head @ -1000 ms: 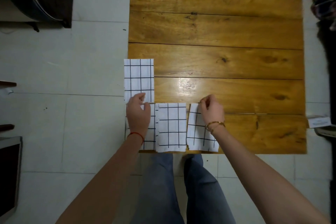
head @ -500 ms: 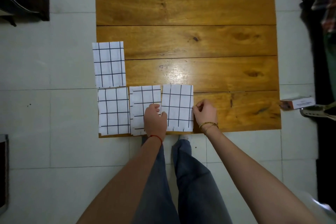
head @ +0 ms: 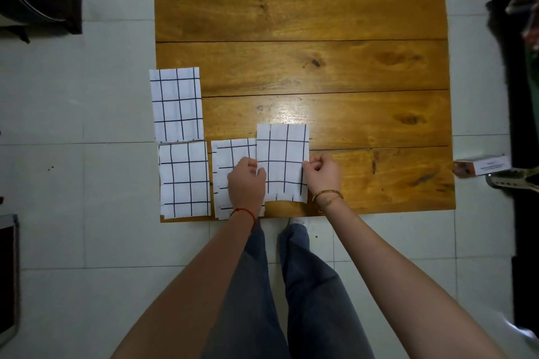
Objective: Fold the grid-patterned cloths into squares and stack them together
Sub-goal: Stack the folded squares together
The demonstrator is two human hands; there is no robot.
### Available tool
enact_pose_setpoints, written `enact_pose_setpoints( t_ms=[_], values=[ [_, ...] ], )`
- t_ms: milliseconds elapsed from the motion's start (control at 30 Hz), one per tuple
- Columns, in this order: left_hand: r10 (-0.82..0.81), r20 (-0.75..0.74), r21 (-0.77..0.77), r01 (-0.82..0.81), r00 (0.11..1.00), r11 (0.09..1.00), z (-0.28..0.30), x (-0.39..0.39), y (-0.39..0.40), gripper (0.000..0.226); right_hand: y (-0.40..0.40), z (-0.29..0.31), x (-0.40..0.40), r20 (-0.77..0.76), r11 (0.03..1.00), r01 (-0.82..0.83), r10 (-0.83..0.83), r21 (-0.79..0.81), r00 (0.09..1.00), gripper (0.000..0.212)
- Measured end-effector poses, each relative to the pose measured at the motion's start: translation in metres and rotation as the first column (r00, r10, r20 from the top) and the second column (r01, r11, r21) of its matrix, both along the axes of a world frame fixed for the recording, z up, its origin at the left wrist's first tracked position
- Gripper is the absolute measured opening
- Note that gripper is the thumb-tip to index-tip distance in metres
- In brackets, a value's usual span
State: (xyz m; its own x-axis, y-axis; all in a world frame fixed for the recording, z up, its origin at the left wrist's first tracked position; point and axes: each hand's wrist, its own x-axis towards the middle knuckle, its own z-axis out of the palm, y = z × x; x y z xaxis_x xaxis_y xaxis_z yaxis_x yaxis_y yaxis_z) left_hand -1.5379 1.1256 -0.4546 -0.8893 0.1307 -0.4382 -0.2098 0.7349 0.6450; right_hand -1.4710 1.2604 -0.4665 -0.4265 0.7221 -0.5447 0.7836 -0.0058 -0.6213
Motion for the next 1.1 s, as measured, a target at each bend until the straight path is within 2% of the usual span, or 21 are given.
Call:
enact_pose_setpoints(
  t_ms=[167, 367, 500, 600, 667, 767, 833, 900, 967, 1033, 1100],
  values=[
    [0.096, -0.039, 0.091, -0.092, 0.995, 0.992, 0.018, -0.05, -0.001, 0.012, 0.005, 0.01, -0.047, -0.138, 0.997, 0.047, -0.054, -0.056, 0.989, 0.009],
    [0.189, -0.067, 0.16, -0.176, 0.98, 0.971, 0.028, -0.117, -0.009, 0.016, 0.005, 0.025, -0.125, -0.234, 0.978, 0.049, -0.097, -0.204, 0.967, 0.02],
    [0.246, -0.086, 0.219, -0.222, 0.966, 0.95, 0.028, -0.152, -0.018, 0.021, -0.002, 0.034, -0.169, -0.316, 0.955, -0.006, -0.092, -0.295, 0.944, 0.011],
    [0.227, -0.092, 0.221, -0.203, 0.97, 0.954, 0.026, -0.167, -0.023, 0.022, -0.006, 0.046, -0.193, -0.356, 0.911, -0.002, -0.16, -0.412, 0.921, 0.008],
    [0.2, -0.033, 0.225, -0.188, 0.979, 0.956, 0.024, -0.175, -0.024, 0.022, -0.008, 0.049, -0.203, -0.366, 0.872, 0.007, -0.212, -0.49, 0.906, 0.012],
    [0.166, 0.139, 0.184, -0.19, 0.976, 0.964, 0.018, -0.183, -0.02, 0.026, -0.008, 0.047, -0.21, -0.35, 0.836, 0.024, -0.255, -0.548, 0.901, 0.016],
    [0.188, 0.25, 0.177, -0.236, 0.95, 0.956, 0.013, -0.186, -0.019, 0.038, -0.006, 0.043, -0.21, -0.327, 0.841, 0.031, -0.244, -0.54, 0.913, 0.017],
    [0.182, 0.287, 0.197, -0.244, 0.94, 0.95, 0.01, -0.188, -0.018, 0.035, -0.002, 0.034, -0.207, -0.299, 0.893, 0.009, -0.16, -0.45, 0.941, 0.016],
    [0.148, 0.274, 0.198, -0.206, 0.95, 0.958, 0.007, -0.188, -0.02, 0.012, 0.001, 0.023, -0.201, -0.239, 0.95, -0.039, -0.039, -0.311, 0.97, 0.011],
    [0.134, 0.232, 0.17, -0.176, 0.963, 0.97, 0.005, -0.183, -0.022, 0.031, 0.004, 0.011, -0.193, -0.177, 0.977, -0.073, 0.037, -0.201, 0.984, 0.008],
    [0.118, 0.161, 0.134, -0.14, 0.98, 0.981, 0.001, -0.177, -0.023, 0.037, 0.005, 0.002, -0.185, -0.115, 0.983, -0.138, 0.124, -0.121, 0.986, 0.004]
  ],
)
